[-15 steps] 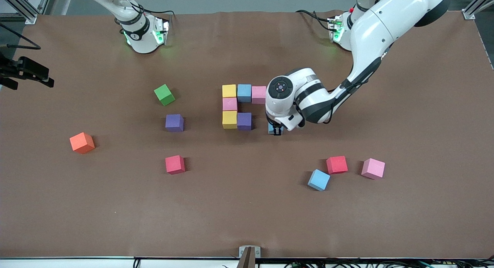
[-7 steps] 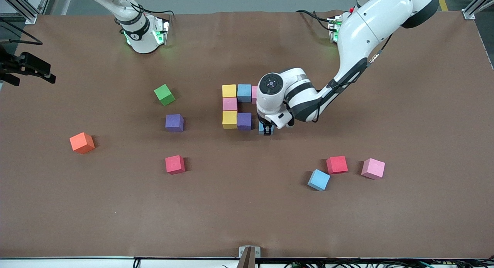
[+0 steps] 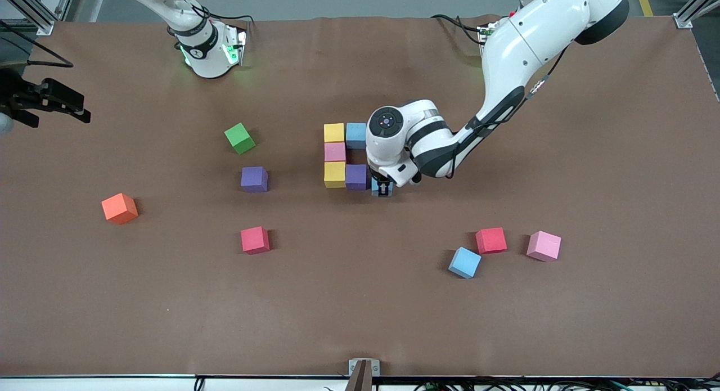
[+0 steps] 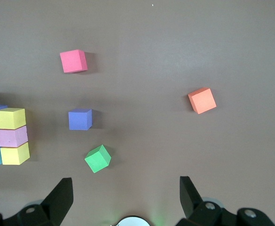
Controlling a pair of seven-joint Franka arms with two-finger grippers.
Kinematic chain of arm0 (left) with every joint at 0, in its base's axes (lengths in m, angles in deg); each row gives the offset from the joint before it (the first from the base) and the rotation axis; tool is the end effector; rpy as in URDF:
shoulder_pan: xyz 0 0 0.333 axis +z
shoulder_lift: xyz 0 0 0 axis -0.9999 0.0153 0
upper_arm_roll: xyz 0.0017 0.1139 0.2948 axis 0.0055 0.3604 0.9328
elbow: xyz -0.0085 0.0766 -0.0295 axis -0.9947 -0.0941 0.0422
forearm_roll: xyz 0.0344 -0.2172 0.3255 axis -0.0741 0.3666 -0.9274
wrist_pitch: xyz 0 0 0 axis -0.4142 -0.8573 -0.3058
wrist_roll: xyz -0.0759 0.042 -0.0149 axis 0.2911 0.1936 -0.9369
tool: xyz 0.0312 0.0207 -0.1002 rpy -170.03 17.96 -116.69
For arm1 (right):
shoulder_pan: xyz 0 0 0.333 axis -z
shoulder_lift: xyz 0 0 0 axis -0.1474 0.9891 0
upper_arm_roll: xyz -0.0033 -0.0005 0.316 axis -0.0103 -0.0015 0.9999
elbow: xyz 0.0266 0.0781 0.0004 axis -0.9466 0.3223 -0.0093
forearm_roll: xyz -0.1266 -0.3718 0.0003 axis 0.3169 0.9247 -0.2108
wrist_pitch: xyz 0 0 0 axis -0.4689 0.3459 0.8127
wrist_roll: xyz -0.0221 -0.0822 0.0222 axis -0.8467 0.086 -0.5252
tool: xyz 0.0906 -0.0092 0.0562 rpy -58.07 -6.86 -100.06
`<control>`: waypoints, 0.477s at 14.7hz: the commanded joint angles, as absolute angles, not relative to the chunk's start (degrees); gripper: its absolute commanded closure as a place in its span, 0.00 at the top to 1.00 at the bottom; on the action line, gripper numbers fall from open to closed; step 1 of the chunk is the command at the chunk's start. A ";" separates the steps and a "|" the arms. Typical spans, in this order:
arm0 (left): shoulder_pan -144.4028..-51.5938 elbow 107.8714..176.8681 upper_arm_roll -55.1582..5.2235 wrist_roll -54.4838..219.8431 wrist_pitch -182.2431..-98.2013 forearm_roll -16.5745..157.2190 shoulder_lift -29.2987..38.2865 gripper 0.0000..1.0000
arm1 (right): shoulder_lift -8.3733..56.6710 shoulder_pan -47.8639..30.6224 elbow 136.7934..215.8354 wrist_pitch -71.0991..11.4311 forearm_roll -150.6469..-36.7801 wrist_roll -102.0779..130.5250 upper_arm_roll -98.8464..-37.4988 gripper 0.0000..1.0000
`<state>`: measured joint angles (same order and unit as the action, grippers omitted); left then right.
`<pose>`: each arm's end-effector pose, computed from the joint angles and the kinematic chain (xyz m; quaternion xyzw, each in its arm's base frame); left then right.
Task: Arrange 11 blocks into digit 3
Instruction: 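Lower the light blue cube beside the purple cube and open the left gripper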
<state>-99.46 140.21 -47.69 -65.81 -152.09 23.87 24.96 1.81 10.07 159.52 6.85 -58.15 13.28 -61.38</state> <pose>0.4697 -0.4760 0.2097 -0.7203 -0.6937 -0.0010 0.0013 0.5399 0.0003 0.6612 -0.9985 -0.0353 0.0388 0.0135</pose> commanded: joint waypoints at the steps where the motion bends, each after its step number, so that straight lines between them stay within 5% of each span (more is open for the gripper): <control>1: -100.72 139.42 -47.34 -67.14 -152.17 23.45 25.63 0.35 | -1.59 10.06 162.02 6.33 -58.01 13.76 -61.23 1.00; 7: -101.43 140.30 -47.34 -69.51 -152.17 23.45 25.63 0.36 | -1.95 8.04 161.93 6.33 -54.58 13.59 -61.14 1.00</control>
<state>-100.39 140.23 -47.69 -66.39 -152.07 23.87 25.00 -0.28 8.55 159.74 6.90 -55.56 13.38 -61.14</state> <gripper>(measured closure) 0.454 0.000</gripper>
